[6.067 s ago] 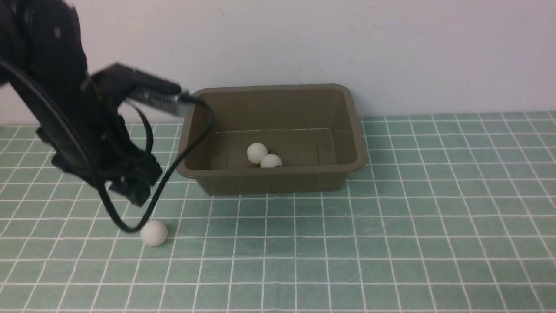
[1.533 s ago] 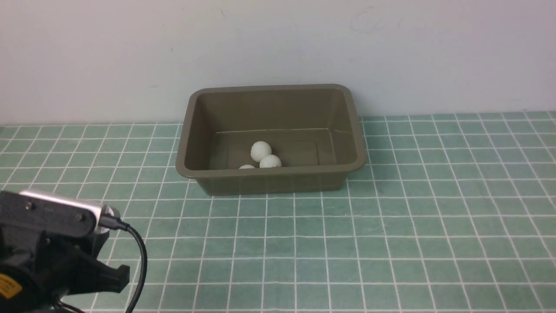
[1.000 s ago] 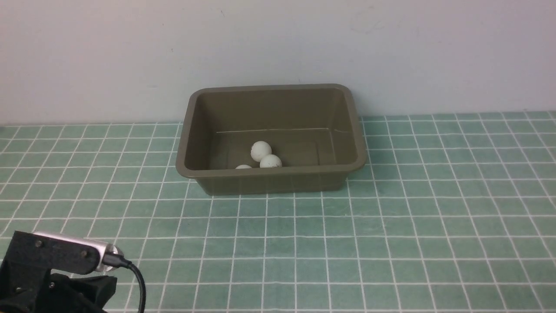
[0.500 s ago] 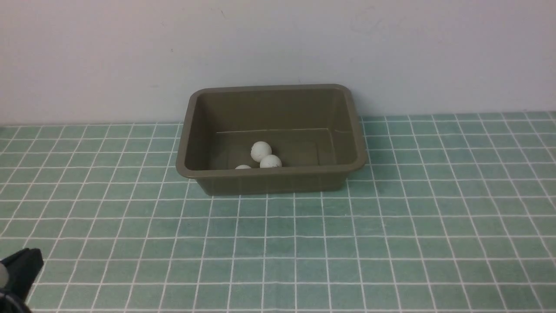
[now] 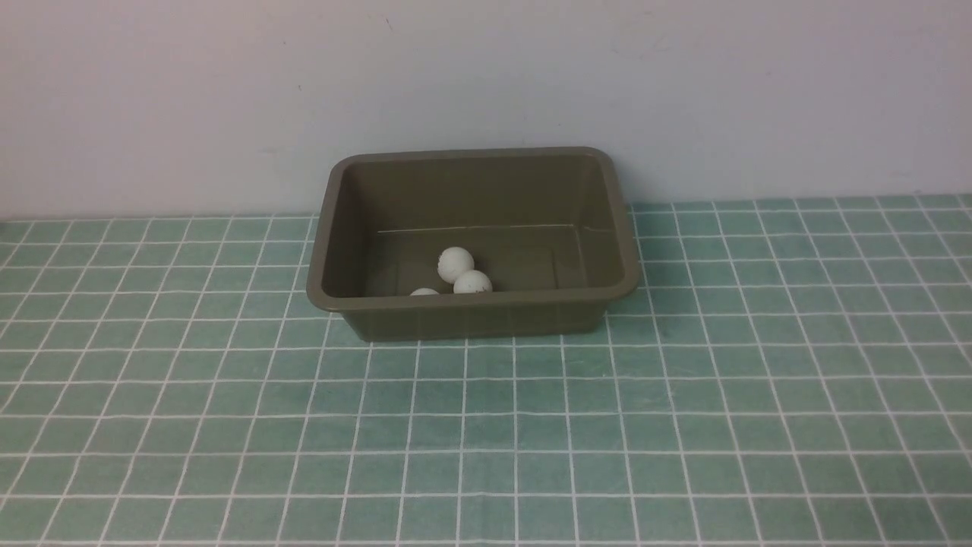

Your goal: Put the table tennis balls in the box on the green coffee tablecloth.

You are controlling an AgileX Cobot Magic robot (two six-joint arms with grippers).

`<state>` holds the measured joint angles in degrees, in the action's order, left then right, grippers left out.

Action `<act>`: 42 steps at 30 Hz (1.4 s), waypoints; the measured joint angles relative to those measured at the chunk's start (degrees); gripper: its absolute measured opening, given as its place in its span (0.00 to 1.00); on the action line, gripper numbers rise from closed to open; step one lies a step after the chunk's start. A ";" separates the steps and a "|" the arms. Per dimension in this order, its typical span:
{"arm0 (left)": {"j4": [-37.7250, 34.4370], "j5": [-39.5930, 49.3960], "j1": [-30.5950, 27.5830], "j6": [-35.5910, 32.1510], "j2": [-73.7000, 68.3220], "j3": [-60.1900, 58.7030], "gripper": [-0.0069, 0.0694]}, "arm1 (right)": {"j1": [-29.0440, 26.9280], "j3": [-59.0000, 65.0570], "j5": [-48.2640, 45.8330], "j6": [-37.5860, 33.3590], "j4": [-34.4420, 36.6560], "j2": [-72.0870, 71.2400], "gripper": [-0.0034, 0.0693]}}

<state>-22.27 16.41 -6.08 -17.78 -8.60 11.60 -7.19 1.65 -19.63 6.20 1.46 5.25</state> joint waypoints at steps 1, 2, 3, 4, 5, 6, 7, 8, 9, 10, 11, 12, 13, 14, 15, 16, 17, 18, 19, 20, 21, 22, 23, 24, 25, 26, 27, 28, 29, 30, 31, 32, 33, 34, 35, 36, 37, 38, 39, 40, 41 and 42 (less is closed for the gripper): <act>0.00 0.25 0.00 0.00 1.00 -0.20 0.10 | 0.00 0.00 0.00 0.00 0.00 0.00 0.03; 0.00 0.58 0.00 0.00 2.40 -0.27 0.10 | 0.00 0.00 0.00 0.00 0.00 0.00 0.03; 0.00 0.96 0.00 0.00 3.95 -0.27 0.10 | 0.00 0.00 0.00 0.00 0.00 0.00 0.03; 0.00 1.19 0.00 0.00 5.24 -0.27 0.10 | 0.00 0.00 0.00 0.00 0.00 0.00 0.03; 0.00 1.21 0.00 0.00 5.24 -0.27 0.10 | 0.00 0.00 0.00 0.00 0.00 0.00 0.03; 0.00 1.36 0.00 0.00 7.44 -0.27 0.10 | 0.00 0.00 0.00 0.00 0.00 0.00 0.03; 0.00 1.40 0.00 0.00 8.32 -0.27 0.10 | 0.00 0.00 0.00 0.00 0.00 0.00 0.03; 0.00 1.40 0.00 0.00 8.81 -0.27 0.10 | 0.00 0.00 0.00 0.00 0.00 0.00 0.03; 0.00 1.40 0.00 0.00 9.11 -0.27 0.10 | 0.00 0.00 0.00 0.00 0.00 0.00 0.03; 0.06 1.49 0.00 0.00 9.25 -0.27 0.10 | 0.00 0.00 -0.05 0.00 0.00 0.00 0.03; 0.06 1.49 0.00 0.00 9.25 -0.27 0.10 | 0.00 0.00 -0.05 0.00 0.00 0.00 0.03; 0.06 1.49 0.00 0.00 9.25 -0.31 0.10 | 0.00 0.00 -0.05 0.00 0.00 0.00 0.03; 0.06 1.49 0.00 0.00 9.25 -0.42 0.10 | 0.00 -0.05 -0.05 0.00 0.00 0.00 0.03; 0.06 1.49 -0.02 0.00 9.25 -0.88 0.10 | 0.00 -0.05 -0.05 0.00 0.00 0.00 0.03; 0.06 1.37 -0.02 0.00 9.25 -1.35 0.10 | 0.00 -0.05 -0.05 0.00 0.00 0.00 0.03; 0.06 1.36 -0.02 0.00 9.25 -1.94 0.10 | 0.00 -0.05 -0.05 0.00 0.00 0.00 0.03; 0.06 1.36 -0.02 0.00 9.25 -2.84 0.10 | 0.00 -0.05 -0.05 0.00 0.00 0.00 0.03; 0.06 1.36 -0.02 0.00 9.25 -3.63 0.10 | 0.00 -0.05 -0.05 0.00 0.00 0.00 0.03; 0.06 1.42 -0.02 0.00 9.25 -4.25 0.10 | 0.00 -0.05 -0.05 0.00 0.00 0.00 0.03; 0.06 1.42 -0.02 0.00 9.25 -5.10 0.10 | 0.00 -0.05 -0.05 0.00 0.00 0.00 0.03; 0.06 1.42 -0.02 0.00 9.25 -6.15 0.10 | 0.00 -0.05 -0.05 0.00 0.00 0.00 0.03; 0.06 1.54 -0.02 0.00 9.25 -8.10 0.10 | 0.00 -0.05 -0.05 0.00 0.00 0.00 0.03; 0.10 1.82 -0.02 0.00 9.25 -9.46 0.10 | 0.00 -0.05 -0.05 0.00 0.00 0.00 0.03; 0.10 2.26 -0.02 0.00 9.25 -10.28 0.10 | 0.00 -0.05 -0.05 0.00 0.00 0.00 0.03; 0.10 2.51 -0.02 0.00 9.25 -11.02 0.10 | 0.00 -0.05 -0.05 0.00 0.00 0.00 0.03; 0.17 2.72 -0.02 0.00 9.25 -11.51 0.10 | 0.00 -0.05 -0.05 0.00 0.00 0.00 0.03; 0.17 2.81 -0.02 0.00 9.25 -12.25 0.10 | 0.00 -0.05 -0.05 0.00 0.00 0.00 0.03; 0.17 2.96 -0.02 0.00 9.25 -12.52 0.10 | 0.00 -0.05 -0.05 0.00 0.00 0.00 0.03; 0.17 3.13 -0.02 0.00 9.25 -13.04 0.10 | 0.00 -0.05 -0.05 0.00 0.00 0.00 0.03; 0.17 3.35 -0.02 0.00 9.25 -13.20 0.10 | 0.00 -0.05 -0.05 0.00 0.00 0.00 0.03; 0.17 3.47 -0.02 0.00 9.25 -13.20 0.10 | 0.00 -0.05 -0.05 0.00 0.00 0.00 0.03; 0.17 3.95 -0.02 0.00 9.25 -13.20 0.10 | 0.00 -0.05 -0.05 0.00 0.00 0.00 0.03; 0.17 4.54 -0.02 0.00 9.25 -13.20 0.10 | 0.00 -0.05 -0.05 0.00 0.00 0.00 0.03; 0.17 5.62 -0.02 0.00 9.25 -13.20 0.10 | 0.00 -0.05 -0.05 0.00 0.00 0.00 0.03; 0.17 5.79 -0.02 0.00 9.25 -13.20 0.10 | 0.00 -0.05 -0.05 0.00 0.00 0.00 0.03; 0.17 5.79 -0.02 0.00 9.25 -13.20 0.10 | 0.00 -0.05 -0.05 0.00 0.00 0.00 0.03; 0.17 5.79 -0.02 0.00 9.25 -13.20 0.10 | 0.00 -0.05 -0.05 0.00 0.00 0.00 0.03; 0.17 5.79 -0.02 0.00 9.25 -13.20 0.10 | 0.00 -0.05 -0.05 0.00 0.00 0.00 0.03; 0.17 5.79 -0.02 0.00 9.25 -13.20 0.10 | 0.00 -0.05 -0.05 0.00 0.00 0.00 0.03; 0.17 5.79 -0.02 0.00 9.25 -13.20 0.10 | 0.00 -0.05 -0.05 0.00 0.00 0.00 0.03; 0.17 5.79 -0.02 0.00 9.25 -13.20 0.10 | 0.00 -0.05 -0.05 0.00 0.00 0.00 0.03; 0.17 5.79 -0.02 0.00 9.25 -13.20 0.10 | 0.00 -0.05 -0.05 0.00 0.00 0.00 0.03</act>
<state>-22.11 22.21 -6.09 -17.78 0.66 -1.59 -7.19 1.60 -19.69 6.20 1.46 5.25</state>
